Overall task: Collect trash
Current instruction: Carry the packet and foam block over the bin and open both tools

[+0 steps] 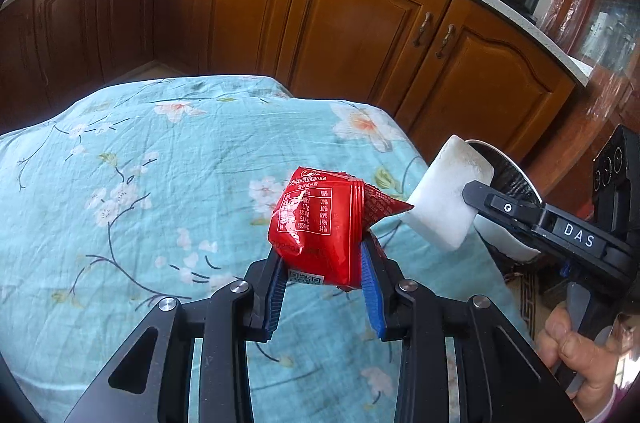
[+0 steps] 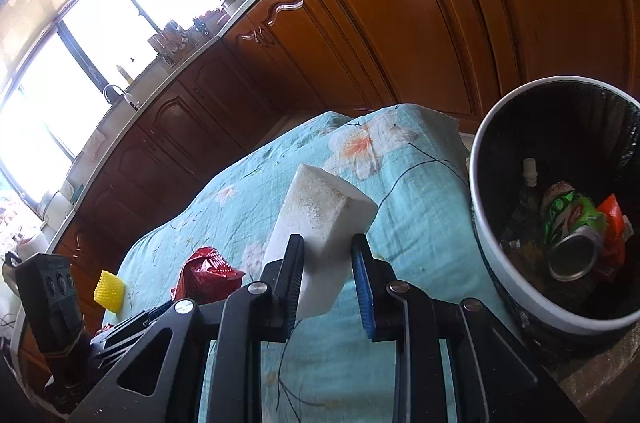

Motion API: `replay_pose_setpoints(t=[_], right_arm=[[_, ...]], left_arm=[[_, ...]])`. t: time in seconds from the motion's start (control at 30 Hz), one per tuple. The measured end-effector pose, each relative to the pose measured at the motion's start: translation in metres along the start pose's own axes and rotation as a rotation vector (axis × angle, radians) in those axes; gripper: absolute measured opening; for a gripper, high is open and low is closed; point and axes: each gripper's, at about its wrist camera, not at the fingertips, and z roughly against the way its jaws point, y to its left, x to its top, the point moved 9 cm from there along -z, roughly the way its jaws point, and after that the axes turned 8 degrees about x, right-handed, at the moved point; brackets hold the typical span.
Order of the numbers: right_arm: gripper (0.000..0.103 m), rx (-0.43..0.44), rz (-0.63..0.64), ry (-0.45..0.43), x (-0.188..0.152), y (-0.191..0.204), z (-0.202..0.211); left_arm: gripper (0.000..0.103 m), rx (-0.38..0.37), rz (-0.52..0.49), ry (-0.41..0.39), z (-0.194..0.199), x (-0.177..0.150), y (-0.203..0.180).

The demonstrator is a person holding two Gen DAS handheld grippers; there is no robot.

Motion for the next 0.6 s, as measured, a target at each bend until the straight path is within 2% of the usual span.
replay_pose_setpoints(t=[0.33,0.6], right_arm=[[0.025,-0.024,-0.028,-0.062,-0.021,-0.026,0.069],[0.025,-0.065,-0.046,-0.121,-0.021,-0.05,0.112]], left_arm=[[0.033,-0.056,-0.1,-0.007,0.025,-0.017,-0.059],[0.033,-0.087,-0.166,0.002,0.031,-0.024,-0.103]])
